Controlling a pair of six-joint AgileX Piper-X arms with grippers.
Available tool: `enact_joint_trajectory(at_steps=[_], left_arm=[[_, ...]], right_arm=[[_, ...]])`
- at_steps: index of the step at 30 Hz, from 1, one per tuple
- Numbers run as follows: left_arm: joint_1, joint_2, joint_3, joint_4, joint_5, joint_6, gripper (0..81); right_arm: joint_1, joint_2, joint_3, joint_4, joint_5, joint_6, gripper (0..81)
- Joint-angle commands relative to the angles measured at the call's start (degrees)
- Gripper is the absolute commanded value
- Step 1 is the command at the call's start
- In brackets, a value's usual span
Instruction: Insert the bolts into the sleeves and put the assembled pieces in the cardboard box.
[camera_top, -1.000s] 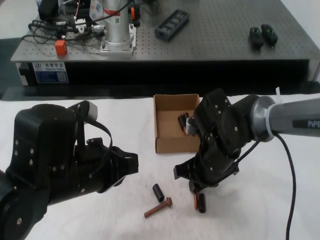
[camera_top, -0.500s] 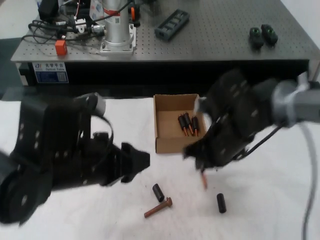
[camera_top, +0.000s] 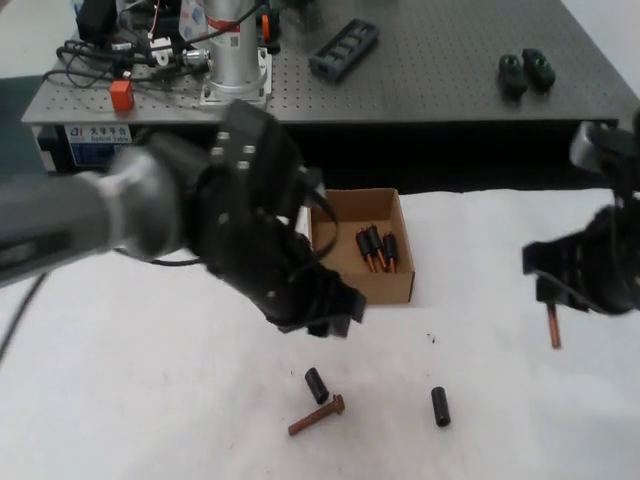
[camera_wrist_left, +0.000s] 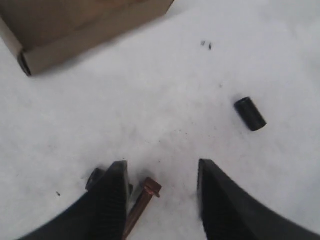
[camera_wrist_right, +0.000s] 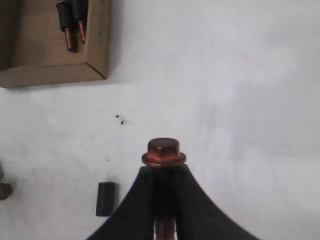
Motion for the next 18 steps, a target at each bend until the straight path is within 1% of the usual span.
enact_joint_trajectory(at_steps=[1, 5, 8, 10, 12, 14, 18], left_arm=[[-1.41, 4.35, -5.24, 4.63, -1.44, 1.0, 32.3], [-4.69, 9.16, -11.71, 7.67, -1.31, -1.22, 32.6], [-7.52, 12.02, -15.77, 8.27, -1.31, -4.86, 36.8], [-9.18, 14.06, -18.1, 8.22, -1.02, -8.17, 39.8], [-10.71, 16.3, -20.65, 8.22, 1.17, -11.66, 40.0], [-11.96, 18.36, -23.2, 7.96, 1.75, -14.64, 40.0], [-13.47, 22.07, -26.61, 8.39, 2.65, -17.32, 40.0]], right_arm=[[-4.35, -5.53, 5.09, 1.12, -3.38, -0.83, 3.5], [-4.5, -5.89, 6.79, 1.73, -2.99, -0.83, 3.5], [-5.19, -6.31, 6.98, 2.08, -0.63, -0.83, 3.5], [-6.43, -7.13, 6.98, 2.2, 0.96, -0.83, 3.5], [-8.0, -8.31, 6.98, 2.89, 1.15, -0.83, 3.5], [-9.62, -9.84, 6.98, 4.19, 1.15, -0.83, 3.5], [-11.63, -13.01, 6.98, 7.46, 1.03, -1.24, 3.5]])
